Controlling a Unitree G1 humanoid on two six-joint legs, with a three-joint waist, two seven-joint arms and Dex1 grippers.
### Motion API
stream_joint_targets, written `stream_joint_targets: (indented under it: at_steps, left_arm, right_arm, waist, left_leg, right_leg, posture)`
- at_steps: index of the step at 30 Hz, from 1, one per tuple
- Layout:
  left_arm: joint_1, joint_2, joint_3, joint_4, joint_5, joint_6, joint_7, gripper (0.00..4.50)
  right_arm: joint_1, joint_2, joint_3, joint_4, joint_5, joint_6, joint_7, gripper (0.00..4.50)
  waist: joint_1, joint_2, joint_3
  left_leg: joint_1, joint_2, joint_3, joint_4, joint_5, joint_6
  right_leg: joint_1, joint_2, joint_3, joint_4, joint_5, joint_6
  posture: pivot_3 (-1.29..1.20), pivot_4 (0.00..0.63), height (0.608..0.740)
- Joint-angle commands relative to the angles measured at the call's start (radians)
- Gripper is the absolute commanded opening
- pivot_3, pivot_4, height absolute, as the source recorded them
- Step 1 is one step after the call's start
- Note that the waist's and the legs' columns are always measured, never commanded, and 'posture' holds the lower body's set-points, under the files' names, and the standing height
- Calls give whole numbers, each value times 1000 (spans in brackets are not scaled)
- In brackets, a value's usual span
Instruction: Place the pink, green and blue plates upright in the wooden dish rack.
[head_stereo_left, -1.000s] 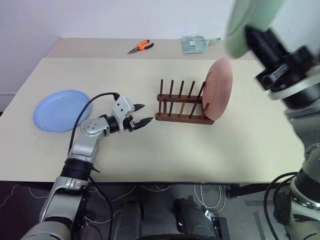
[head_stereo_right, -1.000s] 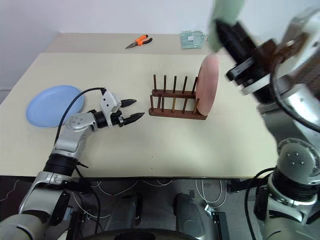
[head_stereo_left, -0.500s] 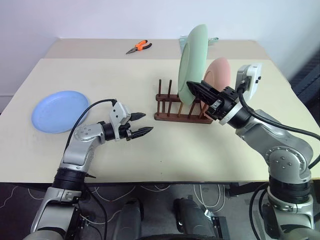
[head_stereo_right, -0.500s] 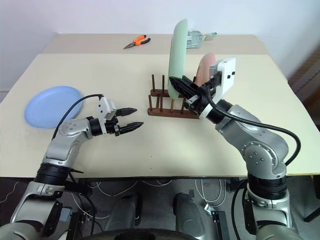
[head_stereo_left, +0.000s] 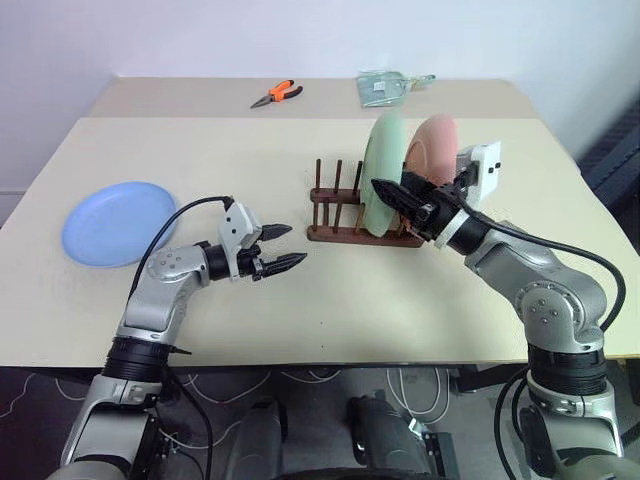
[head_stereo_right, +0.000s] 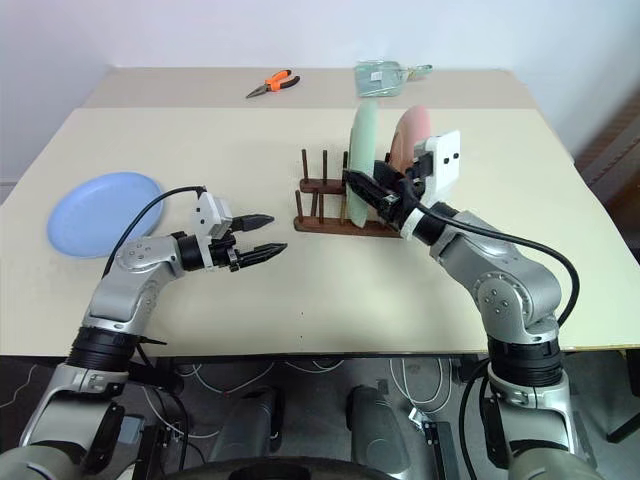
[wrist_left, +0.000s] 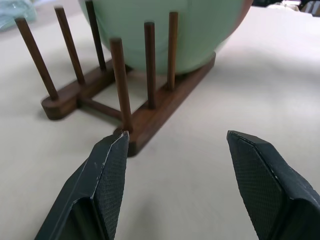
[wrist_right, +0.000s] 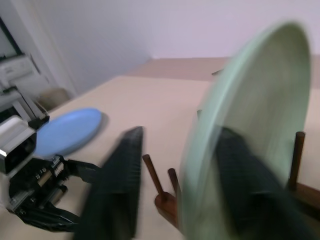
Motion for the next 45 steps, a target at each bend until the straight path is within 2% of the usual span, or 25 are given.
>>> stream_joint_targets:
  at_steps: [1,4,6,8,11,16,18,23,27,30,33,37,41,45]
  left_arm:
    - [-16,22,44,2,-26,46,21,4467]
    - [-21,32,77,13,-20,40,56,4467]
    - [-34,39,119,47,14,1,131,4467]
    - [-56,45,172,98,39,-34,223,4467]
    - [-133,71,301,234,83,-58,475,4500]
    - [-225,167,485,472,125,-6,863,4500]
    - [-219,194,541,520,119,30,953,4500]
    - [-178,149,632,463,45,165,1053,4500]
    - [-127,30,712,285,-101,401,1092,4500]
    - [-117,-35,787,225,-151,487,1195,3674]
    - [-126,-54,814,208,-178,500,1217,2258]
    - [-153,-53,783,203,-188,472,1180,87]
    - [-178,-58,722,160,-206,383,1055,35]
    - [-254,-73,614,45,-209,270,932,35]
  right_arm:
    - [-49,-62,25,-52,-163,-116,35,3613]
    - [-67,-108,34,-80,-239,-153,64,3613]
    - [-78,-147,42,-107,-299,-176,82,3613]
    - [-87,-163,30,-125,-295,-159,100,3613]
    - [-97,-197,38,-159,-320,-165,144,4454]
    - [-75,-189,127,-211,-391,-192,183,4454]
    - [-60,-174,156,-195,-417,-211,196,4454]
    - [-49,-135,182,-156,-446,-251,229,4454]
    - [-37,-118,186,-124,-472,-289,248,4454]
    - [-40,-98,188,-117,-487,-307,247,4500]
    - [-41,-87,183,-113,-496,-306,252,4500]
    - [-40,-96,173,-116,-497,-275,259,4500]
    - [-49,-98,179,-130,-526,-273,251,4500]
    - [-68,-109,268,-154,-639,-324,265,4500]
  waist:
    - [0,0,0]
    - [0,0,0]
    - [1,0,0]
    - [1,0,0]
    - [1,-1,0]
    - [-4,-2,1]
    - [-5,-2,1]
    - [12,-5,0]
    - [21,-9,-1]
    - [19,-9,-1]
    - [7,-9,-1]
    - [8,-9,-1]
    - [8,-9,-1]
    - [8,-11,0]
  left_leg:
    - [0,0,0,0,0,0]
    - [0,0,0,0,0,0]
    - [0,0,0,0,0,0]
    - [0,0,0,0,0,0]
    - [0,0,0,0,0,0]
    - [0,0,0,-1,0,0]
    - [0,0,0,-1,0,0]
    - [0,0,0,-1,0,0]
    - [0,0,-1,0,0,-1]
    - [0,0,-1,0,0,-1]
    - [1,0,-1,0,0,-1]
    - [1,0,-2,0,0,-1]
    - [1,-1,-2,0,0,-1]
    - [0,-1,-3,0,1,-2]
  right_leg:
    - [0,0,0,0,0,0]
    - [-1,0,0,0,0,0]
    - [-1,0,0,0,0,0]
    - [-1,0,0,0,0,0]
    - [0,0,0,0,0,1]
    - [-1,0,0,0,2,4]
    - [-1,0,0,0,2,5]
    - [0,-1,-2,0,2,4]
    - [1,-3,-3,-1,2,4]
    - [1,-2,-3,0,2,4]
    - [1,-2,-3,1,2,4]
    - [2,-2,-4,1,2,4]
    - [3,-2,-4,0,2,4]
    - [2,-2,-5,-1,2,3]
  posture:
    - [0,150,732]
    - [0,150,732]
    - [0,150,732]
    - [0,150,732]
    - [0,150,732]
    - [0,150,732]
    - [0,150,732]
    - [0,150,732]
    - [0,150,732]
    - [0,150,732]
    - [0,150,732]
    - [0,150,732]
    - [0,150,732]
    - [0,150,732]
